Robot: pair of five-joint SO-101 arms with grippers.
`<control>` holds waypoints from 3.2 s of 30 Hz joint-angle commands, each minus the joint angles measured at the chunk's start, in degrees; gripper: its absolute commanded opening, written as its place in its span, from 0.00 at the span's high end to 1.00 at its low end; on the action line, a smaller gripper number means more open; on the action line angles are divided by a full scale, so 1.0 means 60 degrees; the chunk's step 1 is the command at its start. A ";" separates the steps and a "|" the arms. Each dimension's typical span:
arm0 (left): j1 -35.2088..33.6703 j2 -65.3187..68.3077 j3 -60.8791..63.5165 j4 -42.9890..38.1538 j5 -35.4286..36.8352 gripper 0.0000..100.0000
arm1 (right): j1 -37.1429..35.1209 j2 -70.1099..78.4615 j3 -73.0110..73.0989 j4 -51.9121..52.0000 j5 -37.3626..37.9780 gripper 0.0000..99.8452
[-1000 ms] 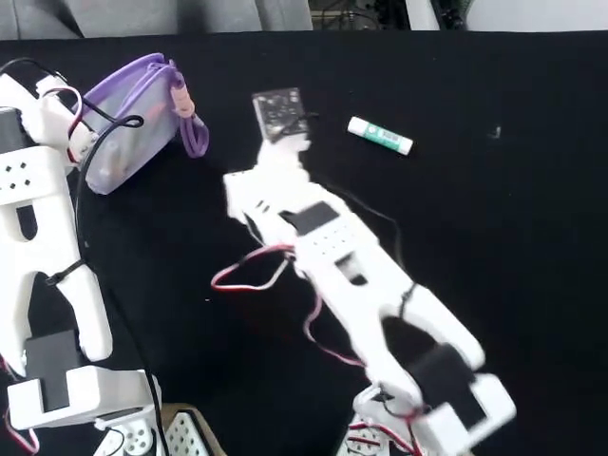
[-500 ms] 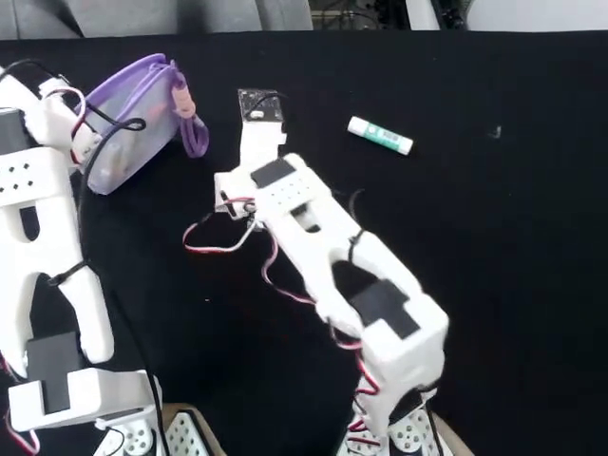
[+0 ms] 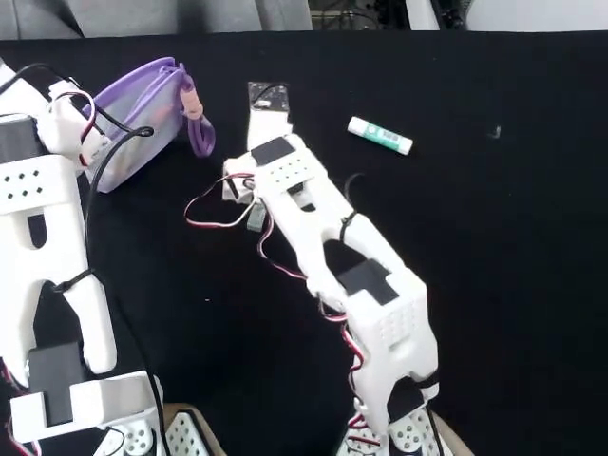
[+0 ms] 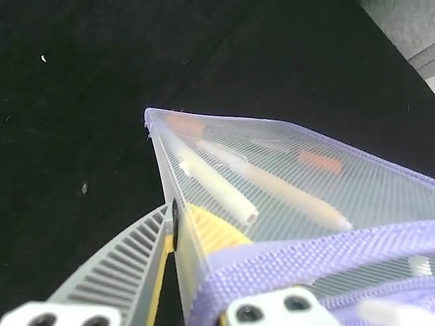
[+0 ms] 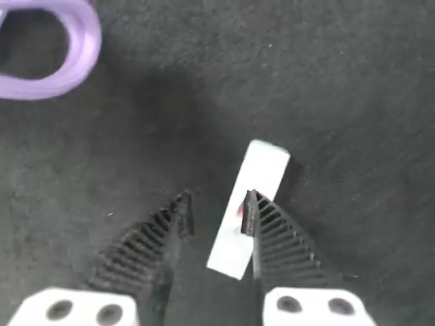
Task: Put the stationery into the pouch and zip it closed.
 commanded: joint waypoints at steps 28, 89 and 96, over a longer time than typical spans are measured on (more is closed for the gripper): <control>0.0198 0.0044 0.0330 -0.0264 0.0147 0.97 | 0.0601 0.3436 -0.5253 0.2725 -0.0059 0.95; 0.3949 0.0088 -0.1736 0.0762 -0.0396 0.97 | 0.2652 -0.6381 -0.6293 0.3150 0.1319 0.95; 0.4579 -0.0015 -0.1736 0.0835 -0.0674 0.97 | 0.2227 -0.7758 -0.6161 0.4015 0.1597 0.99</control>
